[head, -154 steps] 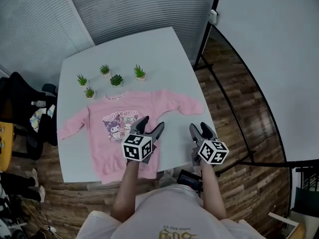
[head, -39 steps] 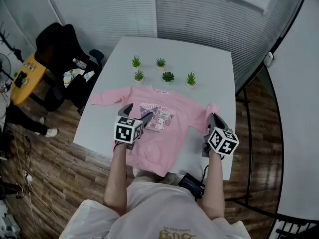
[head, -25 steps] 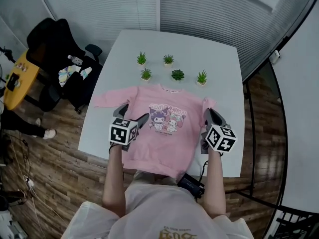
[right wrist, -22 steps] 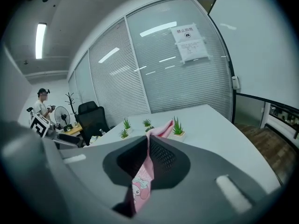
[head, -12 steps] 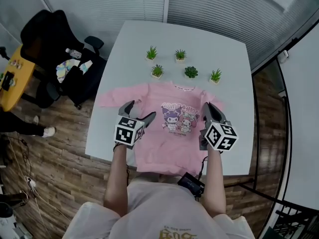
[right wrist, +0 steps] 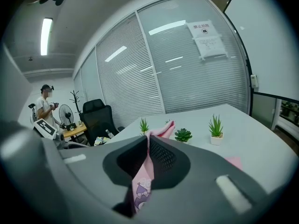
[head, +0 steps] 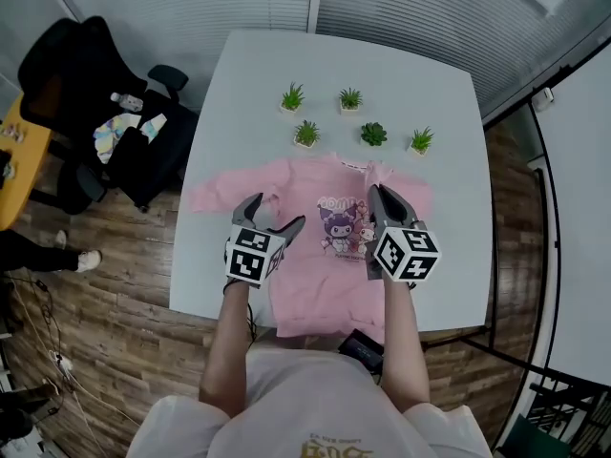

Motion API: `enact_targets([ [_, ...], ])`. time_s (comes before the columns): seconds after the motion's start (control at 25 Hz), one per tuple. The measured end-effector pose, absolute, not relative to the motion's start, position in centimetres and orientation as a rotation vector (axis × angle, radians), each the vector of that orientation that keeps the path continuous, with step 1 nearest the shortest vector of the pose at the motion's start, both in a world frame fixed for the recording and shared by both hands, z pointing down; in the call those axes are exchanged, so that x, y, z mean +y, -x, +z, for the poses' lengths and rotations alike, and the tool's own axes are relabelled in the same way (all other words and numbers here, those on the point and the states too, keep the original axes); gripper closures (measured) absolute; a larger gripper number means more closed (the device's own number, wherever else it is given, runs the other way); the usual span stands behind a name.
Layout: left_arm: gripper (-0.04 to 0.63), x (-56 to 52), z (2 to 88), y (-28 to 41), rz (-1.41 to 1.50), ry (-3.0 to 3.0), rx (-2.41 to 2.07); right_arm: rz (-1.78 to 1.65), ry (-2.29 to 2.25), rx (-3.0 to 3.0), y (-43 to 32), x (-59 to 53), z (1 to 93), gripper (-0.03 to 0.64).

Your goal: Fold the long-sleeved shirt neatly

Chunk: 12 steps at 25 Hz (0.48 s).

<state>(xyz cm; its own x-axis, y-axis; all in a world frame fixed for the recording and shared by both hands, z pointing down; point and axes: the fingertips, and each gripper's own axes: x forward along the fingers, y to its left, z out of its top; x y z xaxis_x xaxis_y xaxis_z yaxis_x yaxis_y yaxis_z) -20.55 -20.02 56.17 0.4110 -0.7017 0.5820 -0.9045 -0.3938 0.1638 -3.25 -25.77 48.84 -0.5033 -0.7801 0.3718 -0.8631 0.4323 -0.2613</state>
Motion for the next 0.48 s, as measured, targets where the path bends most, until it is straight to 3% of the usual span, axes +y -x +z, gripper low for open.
enact_targets([
  [0.48, 0.157, -21.1, 59.6, 22.9, 0.624, -2.195, -1.369, 0.548, -1.232, -2.425, 11.6, -26.7, 56.8, 0.591],
])
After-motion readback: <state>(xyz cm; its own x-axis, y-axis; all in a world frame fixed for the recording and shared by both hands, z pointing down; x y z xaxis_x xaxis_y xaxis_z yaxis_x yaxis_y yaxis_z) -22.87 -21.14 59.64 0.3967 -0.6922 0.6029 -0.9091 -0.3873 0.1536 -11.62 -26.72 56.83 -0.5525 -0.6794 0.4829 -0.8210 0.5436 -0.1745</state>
